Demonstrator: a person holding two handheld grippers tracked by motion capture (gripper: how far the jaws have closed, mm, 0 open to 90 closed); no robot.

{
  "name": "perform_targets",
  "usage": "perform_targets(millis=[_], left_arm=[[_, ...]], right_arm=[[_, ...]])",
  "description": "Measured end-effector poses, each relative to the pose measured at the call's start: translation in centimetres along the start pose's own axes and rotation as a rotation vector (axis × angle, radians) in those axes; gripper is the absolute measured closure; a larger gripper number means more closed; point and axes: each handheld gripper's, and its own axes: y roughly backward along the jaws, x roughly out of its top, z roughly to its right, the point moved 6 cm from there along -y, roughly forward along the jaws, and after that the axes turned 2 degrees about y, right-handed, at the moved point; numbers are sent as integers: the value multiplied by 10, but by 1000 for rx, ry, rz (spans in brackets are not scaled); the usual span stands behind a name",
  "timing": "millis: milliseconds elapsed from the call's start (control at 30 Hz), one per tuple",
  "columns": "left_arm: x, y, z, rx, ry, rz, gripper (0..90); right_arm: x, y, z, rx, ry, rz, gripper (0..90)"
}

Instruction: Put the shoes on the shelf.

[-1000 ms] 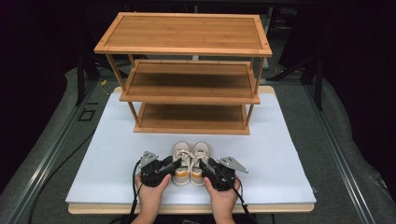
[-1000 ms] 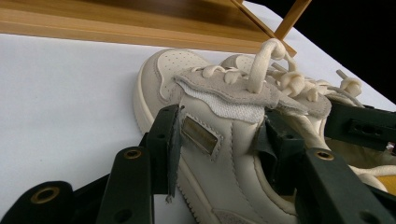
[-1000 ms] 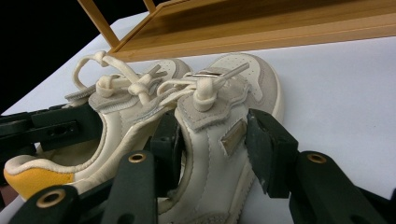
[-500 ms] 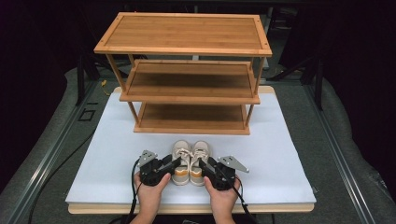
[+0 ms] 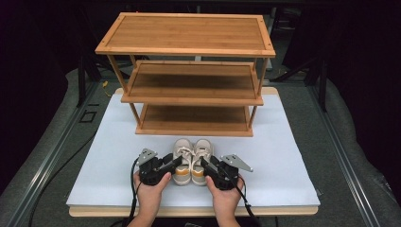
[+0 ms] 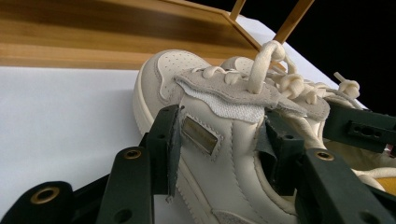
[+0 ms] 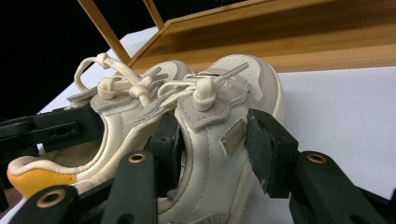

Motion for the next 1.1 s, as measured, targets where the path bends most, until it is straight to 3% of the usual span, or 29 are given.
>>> perform_targets(millis=[500, 633, 667, 800, 1100], left_arm=[[25, 8, 7, -7, -9, 16, 542], [33, 11, 10, -5, -13, 25, 542], [34, 11, 10, -7, -12, 24, 542], [42, 13, 12, -11, -14, 29, 542], [59, 19, 19, -13, -28, 45, 542]], right_arm=[[25, 8, -9, 18, 5, 10, 567], [31, 9, -10, 2, 7, 17, 567], [35, 10, -12, 29, 11, 17, 567], [41, 11, -13, 9, 8, 33, 567], [57, 17, -18, 11, 14, 43, 567]])
